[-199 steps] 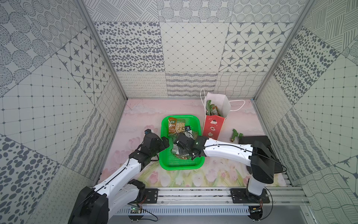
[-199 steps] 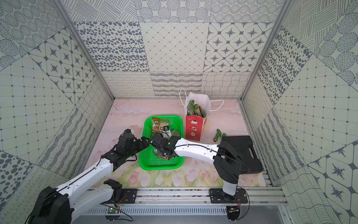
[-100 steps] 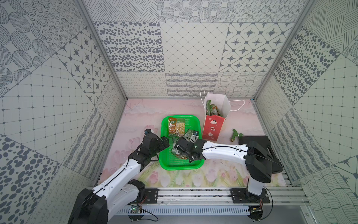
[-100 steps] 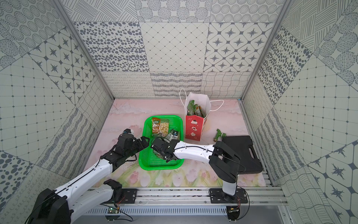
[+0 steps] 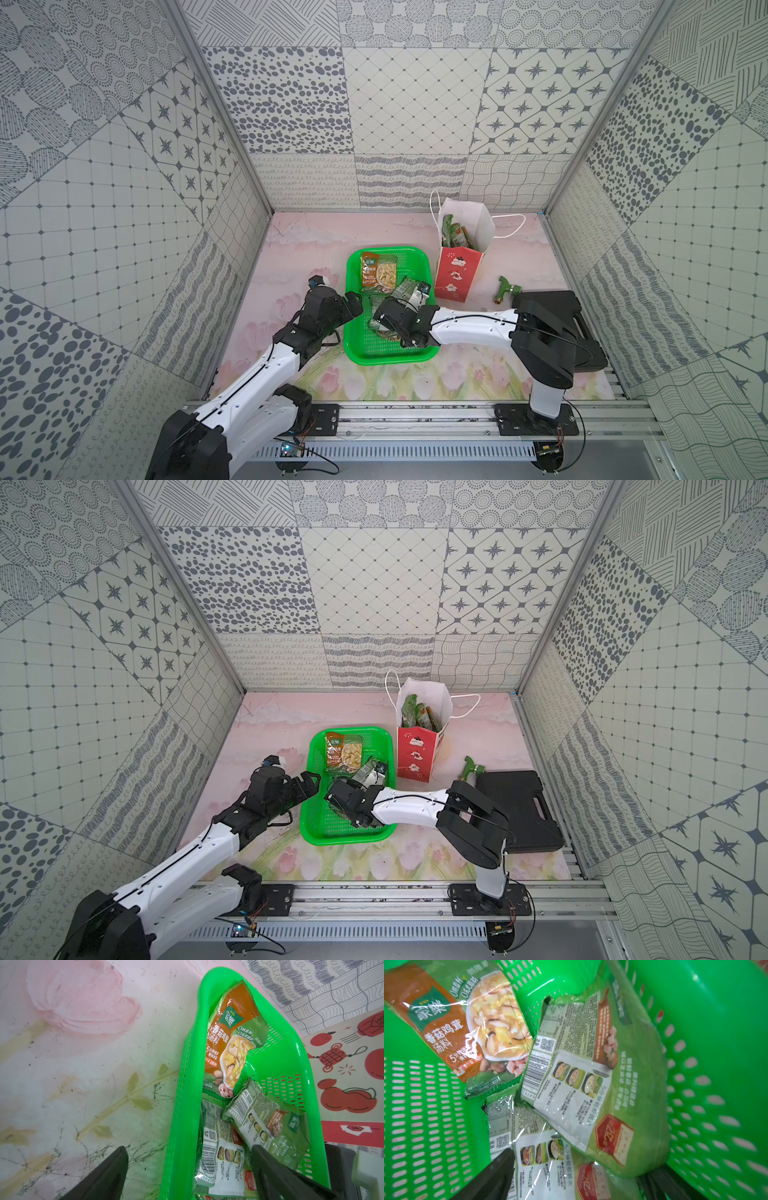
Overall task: Place the condiment packets inside the bag
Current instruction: Pick up the condiment packet from the storage box.
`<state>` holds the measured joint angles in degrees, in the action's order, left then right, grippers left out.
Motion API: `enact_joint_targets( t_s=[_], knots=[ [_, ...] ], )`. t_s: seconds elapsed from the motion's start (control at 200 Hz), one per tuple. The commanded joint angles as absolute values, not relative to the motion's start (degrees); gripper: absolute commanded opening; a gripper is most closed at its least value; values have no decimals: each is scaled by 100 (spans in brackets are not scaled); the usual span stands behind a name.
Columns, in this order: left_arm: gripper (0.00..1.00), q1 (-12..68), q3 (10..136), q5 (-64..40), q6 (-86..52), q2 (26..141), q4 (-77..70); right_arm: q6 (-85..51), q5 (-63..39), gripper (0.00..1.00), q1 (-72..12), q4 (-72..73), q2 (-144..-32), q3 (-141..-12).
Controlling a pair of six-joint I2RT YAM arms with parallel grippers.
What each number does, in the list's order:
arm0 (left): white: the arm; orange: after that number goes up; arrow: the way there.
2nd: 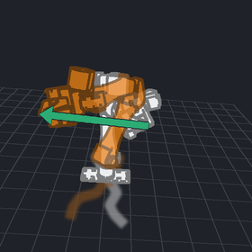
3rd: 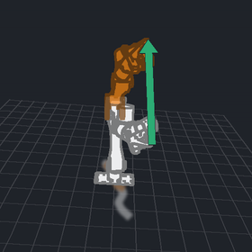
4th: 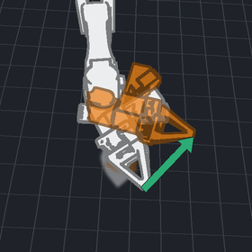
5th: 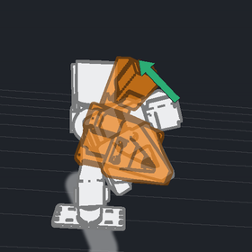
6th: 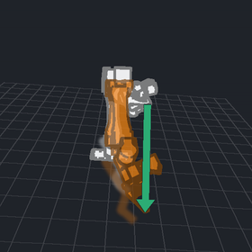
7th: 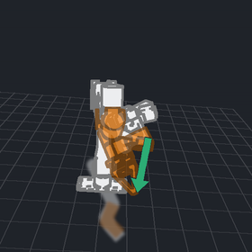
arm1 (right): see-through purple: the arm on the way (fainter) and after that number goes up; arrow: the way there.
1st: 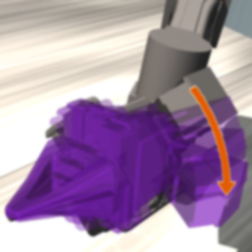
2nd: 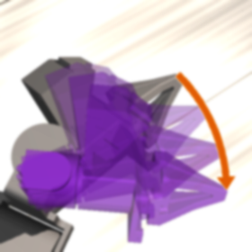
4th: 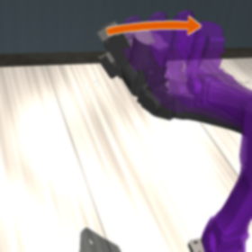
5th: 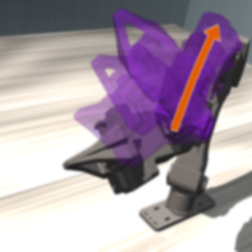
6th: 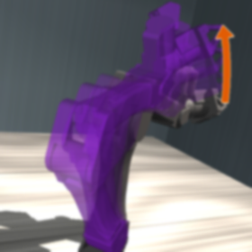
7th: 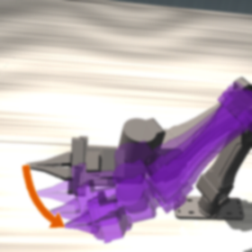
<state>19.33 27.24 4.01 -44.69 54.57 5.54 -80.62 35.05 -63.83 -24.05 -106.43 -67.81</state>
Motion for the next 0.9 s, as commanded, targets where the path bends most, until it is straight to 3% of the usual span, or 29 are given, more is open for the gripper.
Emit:
enact_joint_targets(
  t_s=[0.0,0.24,0.64,0.895],
  knots=[
    [95,1907,2751,390,-4341,5405,481,-7675,3787,92,-6204,-1479,-10573,-6473],
    [95,1905,2756,421,-4324,5405,468,-6547,3866,76,-6110,900,-10145,-5459],
    [95,1903,2752,414,-4302,5401,460,-5783,3673,45,-5869,1003,-10186,-5754],
    [95,1904,2754,385,-4304,5399,446,-5170,3201,9,-5713,638,-10066,-5974]
  ],
)
